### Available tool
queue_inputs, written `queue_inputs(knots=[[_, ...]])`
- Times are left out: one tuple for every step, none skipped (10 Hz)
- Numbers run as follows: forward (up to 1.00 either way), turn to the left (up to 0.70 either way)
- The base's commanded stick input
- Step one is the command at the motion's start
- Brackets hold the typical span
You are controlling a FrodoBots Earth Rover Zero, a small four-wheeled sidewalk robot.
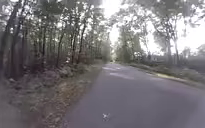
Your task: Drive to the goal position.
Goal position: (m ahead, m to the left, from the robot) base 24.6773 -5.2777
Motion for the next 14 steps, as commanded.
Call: queue_inputs(knots=[[0.70,-0.01],[0.70,-0.01],[0.70,-0.15],[0.70,-0.28],[0.70,-0.35],[0.70,-0.23],[0.70,-0.05],[0.70,-0.01],[0.70,-0.01],[0.70,-0.01],[0.70,-0.01],[0.70,-0.01],[0.70,-0.01],[0.70,-0.01]])
